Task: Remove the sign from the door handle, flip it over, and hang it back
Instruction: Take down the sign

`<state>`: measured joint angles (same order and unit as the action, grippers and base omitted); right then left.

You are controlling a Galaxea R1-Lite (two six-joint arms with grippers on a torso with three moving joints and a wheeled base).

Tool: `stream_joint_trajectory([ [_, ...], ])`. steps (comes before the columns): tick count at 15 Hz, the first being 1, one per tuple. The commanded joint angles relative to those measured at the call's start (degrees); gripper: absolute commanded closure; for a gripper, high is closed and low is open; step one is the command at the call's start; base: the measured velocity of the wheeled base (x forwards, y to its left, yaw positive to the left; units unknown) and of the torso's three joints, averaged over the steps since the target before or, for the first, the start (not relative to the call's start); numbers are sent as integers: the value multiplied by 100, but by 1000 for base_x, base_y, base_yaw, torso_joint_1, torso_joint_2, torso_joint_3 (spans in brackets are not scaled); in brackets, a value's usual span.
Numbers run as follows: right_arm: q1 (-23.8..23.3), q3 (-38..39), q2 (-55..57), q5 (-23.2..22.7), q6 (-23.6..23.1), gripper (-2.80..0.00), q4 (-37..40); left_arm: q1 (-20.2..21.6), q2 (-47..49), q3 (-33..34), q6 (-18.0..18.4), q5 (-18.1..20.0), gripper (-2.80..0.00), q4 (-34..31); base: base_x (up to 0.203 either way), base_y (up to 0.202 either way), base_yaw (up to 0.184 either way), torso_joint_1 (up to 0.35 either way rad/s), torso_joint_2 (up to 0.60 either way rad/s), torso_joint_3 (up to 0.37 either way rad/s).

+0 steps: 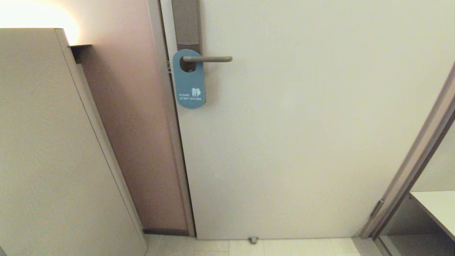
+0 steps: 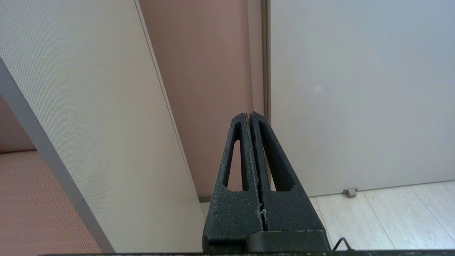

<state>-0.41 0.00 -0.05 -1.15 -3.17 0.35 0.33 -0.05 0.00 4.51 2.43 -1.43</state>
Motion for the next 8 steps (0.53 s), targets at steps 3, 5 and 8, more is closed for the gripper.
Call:
stream_joint_trajectory([
  [3, -2, 0, 5, 0, 9, 0, 0, 2, 5, 0, 16, 4, 0, 2, 0, 0, 0, 0, 0, 0],
  [5, -2, 0, 5, 0, 9, 0, 0, 2, 5, 0, 49, 12, 0, -7, 0, 0, 0, 0, 0, 0],
  [8, -2, 0, 5, 0, 9, 0, 0, 2, 5, 0, 167, 12, 0, 37, 0, 0, 0, 0, 0, 0],
])
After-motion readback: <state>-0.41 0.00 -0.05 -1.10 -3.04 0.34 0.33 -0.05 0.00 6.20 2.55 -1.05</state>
